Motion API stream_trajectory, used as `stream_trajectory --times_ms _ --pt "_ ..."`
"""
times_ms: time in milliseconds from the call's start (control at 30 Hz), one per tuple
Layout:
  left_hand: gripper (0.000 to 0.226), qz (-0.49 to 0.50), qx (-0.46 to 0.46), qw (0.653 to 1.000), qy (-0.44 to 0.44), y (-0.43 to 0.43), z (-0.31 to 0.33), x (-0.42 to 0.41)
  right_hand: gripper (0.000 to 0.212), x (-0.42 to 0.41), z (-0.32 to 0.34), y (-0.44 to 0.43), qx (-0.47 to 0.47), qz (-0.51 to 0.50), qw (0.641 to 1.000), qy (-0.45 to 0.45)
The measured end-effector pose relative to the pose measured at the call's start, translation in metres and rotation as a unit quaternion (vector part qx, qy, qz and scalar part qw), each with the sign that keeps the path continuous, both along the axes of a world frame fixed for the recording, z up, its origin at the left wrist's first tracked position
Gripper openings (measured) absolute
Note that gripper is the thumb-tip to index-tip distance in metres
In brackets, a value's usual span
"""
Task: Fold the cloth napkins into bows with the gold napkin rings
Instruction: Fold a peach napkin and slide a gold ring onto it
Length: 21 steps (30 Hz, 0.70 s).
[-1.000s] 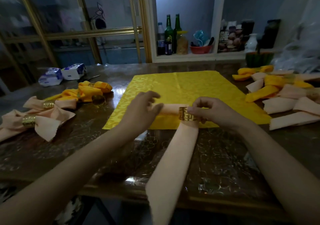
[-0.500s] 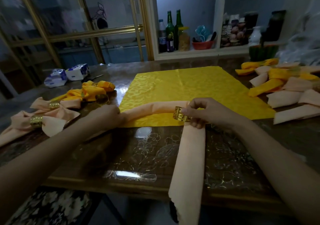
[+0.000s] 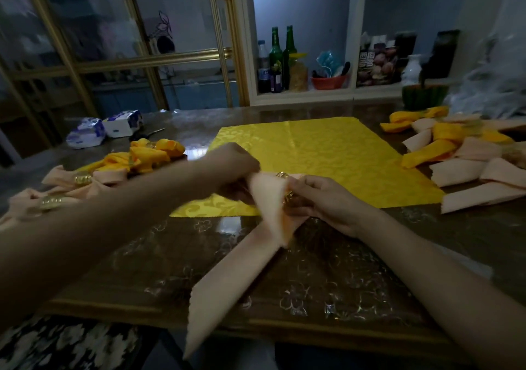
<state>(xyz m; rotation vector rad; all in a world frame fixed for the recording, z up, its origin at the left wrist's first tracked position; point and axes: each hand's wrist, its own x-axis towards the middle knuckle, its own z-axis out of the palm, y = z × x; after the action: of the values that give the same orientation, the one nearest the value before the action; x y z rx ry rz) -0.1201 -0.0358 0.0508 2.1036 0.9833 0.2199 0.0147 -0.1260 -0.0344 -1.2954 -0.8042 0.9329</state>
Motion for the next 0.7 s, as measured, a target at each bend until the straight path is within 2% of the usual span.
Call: stream_trajectory --times_ms 67,167,233,333,400,567,700 --pt "0.01 -0.013 -0.043 0.998 -0.046 -0.023 -0.015 0.009 0.031 -0.001 -0.001 0.0 -0.01 -0.025 0.999 -0.037" --pt "0.011 -0.026 -0.011 0.995 -0.099 -0.04 -0.046 0.019 0.032 0.002 0.0 0.0 -0.04 -0.053 0.993 -0.097" --pt "0.013 -0.024 -0.01 0.993 -0.112 -0.04 -0.054 0.019 0.03 0.002 0.001 0.003 -0.029 -0.072 0.995 -0.057" --pt "0.011 -0.044 0.035 0.995 -0.082 -0.043 -0.063 0.015 0.026 0.0 0.002 0.007 0.01 -0.088 0.994 0.067" --pt "0.014 -0.066 0.103 0.99 -0.069 -0.043 -0.07 0.012 0.026 0.0 -0.001 0.008 0.01 -0.102 0.993 0.059" --pt "0.023 -0.108 0.185 0.976 -0.039 -0.041 -0.069 0.01 0.028 0.0 0.001 0.004 0.048 -0.161 0.986 0.013" --pt "0.023 -0.126 0.238 0.963 -0.016 -0.036 -0.061 0.003 0.026 0.008 0.005 -0.001 0.064 -0.171 0.981 0.071"
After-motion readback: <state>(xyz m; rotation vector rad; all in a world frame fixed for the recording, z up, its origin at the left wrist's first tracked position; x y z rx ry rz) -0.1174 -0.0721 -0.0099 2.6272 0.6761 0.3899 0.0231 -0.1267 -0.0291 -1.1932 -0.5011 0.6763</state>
